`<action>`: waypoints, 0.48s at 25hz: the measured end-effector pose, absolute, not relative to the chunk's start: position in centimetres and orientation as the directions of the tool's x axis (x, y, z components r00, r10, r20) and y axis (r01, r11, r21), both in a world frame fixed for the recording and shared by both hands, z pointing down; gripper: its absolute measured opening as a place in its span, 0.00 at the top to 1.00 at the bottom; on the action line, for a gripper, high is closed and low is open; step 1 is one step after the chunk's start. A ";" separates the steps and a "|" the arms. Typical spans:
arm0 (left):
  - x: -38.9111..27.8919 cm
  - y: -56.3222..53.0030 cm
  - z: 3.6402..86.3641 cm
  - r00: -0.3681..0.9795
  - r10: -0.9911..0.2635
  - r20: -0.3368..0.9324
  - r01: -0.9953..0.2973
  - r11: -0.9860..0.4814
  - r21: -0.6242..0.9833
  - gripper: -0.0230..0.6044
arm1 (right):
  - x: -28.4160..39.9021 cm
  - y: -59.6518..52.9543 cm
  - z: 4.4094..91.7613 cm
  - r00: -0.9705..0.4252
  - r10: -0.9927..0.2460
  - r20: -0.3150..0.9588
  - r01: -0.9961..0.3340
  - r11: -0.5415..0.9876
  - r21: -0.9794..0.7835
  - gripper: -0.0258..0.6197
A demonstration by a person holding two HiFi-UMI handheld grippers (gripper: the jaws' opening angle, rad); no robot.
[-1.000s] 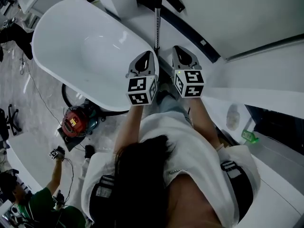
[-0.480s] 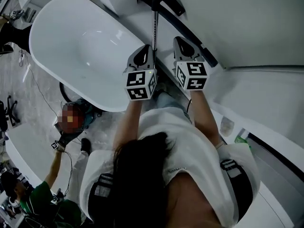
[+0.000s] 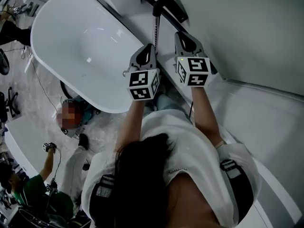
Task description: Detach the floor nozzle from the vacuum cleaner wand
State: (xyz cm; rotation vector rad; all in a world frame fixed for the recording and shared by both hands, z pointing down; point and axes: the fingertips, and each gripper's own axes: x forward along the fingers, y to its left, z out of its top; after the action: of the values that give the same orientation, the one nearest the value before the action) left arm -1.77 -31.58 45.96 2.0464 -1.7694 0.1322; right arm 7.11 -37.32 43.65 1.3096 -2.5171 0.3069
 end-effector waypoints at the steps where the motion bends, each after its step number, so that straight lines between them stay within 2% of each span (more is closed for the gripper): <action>1: -1.9 -31.6 46.0 0.178 -0.921 0.345 -0.963 -0.091 0.255 0.96 | 7.1 -37.4 43.4 -0.547 -0.767 0.335 -0.823 0.565 -0.050 0.93; 4: -2.3 -31.9 46.0 0.173 -0.921 0.348 -0.967 -0.092 0.239 0.96 | 7.0 -37.6 42.6 -0.547 -0.779 0.307 -0.822 0.569 -0.022 0.93; 10: -2.5 -32.2 46.6 0.175 -0.918 0.356 -0.969 -0.096 0.228 0.96 | 7.1 -38.3 43.1 -0.550 -0.769 0.325 -0.815 0.580 -0.007 0.93; 12: -2.4 -32.4 46.6 0.180 -0.916 0.357 -0.969 -0.104 0.222 0.96 | 7.0 -38.5 42.9 -0.551 -0.772 0.317 -0.815 0.580 -0.002 0.86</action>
State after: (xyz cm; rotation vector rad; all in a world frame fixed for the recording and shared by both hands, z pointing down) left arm -2.44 -32.40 46.63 2.0627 -1.7754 0.1793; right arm 7.05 -38.52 42.92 1.3049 -2.5316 0.2145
